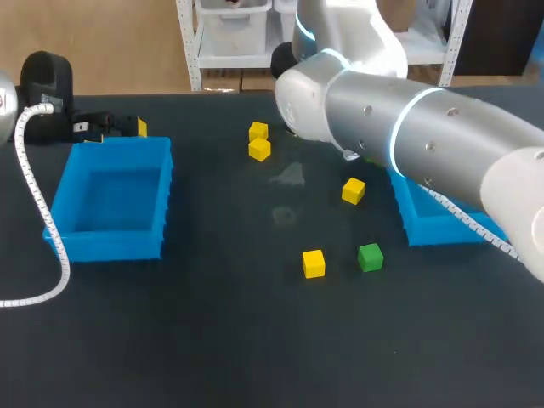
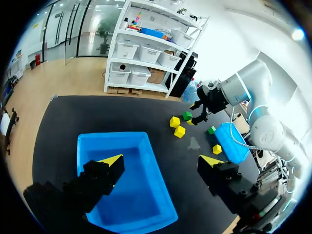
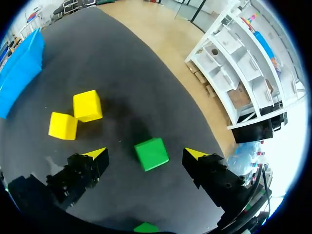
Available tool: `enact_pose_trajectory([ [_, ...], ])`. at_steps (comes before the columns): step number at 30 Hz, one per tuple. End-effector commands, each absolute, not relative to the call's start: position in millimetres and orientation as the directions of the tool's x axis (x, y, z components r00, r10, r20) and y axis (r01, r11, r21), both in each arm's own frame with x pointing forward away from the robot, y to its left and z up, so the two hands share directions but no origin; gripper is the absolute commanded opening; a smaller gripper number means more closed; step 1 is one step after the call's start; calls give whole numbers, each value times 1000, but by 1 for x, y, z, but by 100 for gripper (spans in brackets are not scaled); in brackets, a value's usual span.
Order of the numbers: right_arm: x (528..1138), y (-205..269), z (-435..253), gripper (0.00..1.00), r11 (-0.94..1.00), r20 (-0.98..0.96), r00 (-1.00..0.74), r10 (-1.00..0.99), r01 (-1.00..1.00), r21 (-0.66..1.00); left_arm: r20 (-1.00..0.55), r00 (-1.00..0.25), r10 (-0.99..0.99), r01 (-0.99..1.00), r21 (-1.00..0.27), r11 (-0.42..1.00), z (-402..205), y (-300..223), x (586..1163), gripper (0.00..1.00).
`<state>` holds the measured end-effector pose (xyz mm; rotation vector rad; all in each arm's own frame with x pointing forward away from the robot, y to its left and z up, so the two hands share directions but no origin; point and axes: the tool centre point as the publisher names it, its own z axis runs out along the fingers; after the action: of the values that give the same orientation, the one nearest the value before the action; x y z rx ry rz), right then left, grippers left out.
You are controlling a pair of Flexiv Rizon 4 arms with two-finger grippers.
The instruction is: Put the green cubes in the right bin and the yellow cubes in the left bin.
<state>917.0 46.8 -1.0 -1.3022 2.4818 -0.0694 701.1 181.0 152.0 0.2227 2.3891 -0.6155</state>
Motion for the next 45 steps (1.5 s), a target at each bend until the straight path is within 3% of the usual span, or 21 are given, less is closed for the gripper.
enact_pose_trajectory([
  [1, 943, 56, -12, 100, 577, 95, -576, -812, -817, -26, -640, -768, 0, 317, -379, 869, 150, 184, 700, 100],
  [10, 954, 57, -24, 97, 576, 142, -574, -806, -817, -32, -640, -768, 0, 317, -379, 869, 150, 184, 700, 100],
  [12, 956, 56, -24, 38, 580, 144, -578, -803, -814, -34, -640, -768, 0, 317, -379, 869, 150, 184, 700, 100],
  [14, 956, 54, -24, 7, 588, 147, -586, -797, -808, -35, -640, -768, 0, 317, -379, 869, 150, 184, 700, 100],
  [15, 957, 53, -24, 0, 589, 149, -587, -796, -807, -36, -640, -768, 0, 317, -379, 869, 150, 184, 700, 100],
  [33, 948, 31, 19, 0, 662, 75, -665, -743, -747, -62, -640, -768, 0, 317, -379, 869, 150, 184, 700, 100],
  [45, 894, -48, 76, 0, 816, -73, -812, -578, -575, -64, -640, -768, 0, 317, -379, 869, 150, 184, 700, 100],
])
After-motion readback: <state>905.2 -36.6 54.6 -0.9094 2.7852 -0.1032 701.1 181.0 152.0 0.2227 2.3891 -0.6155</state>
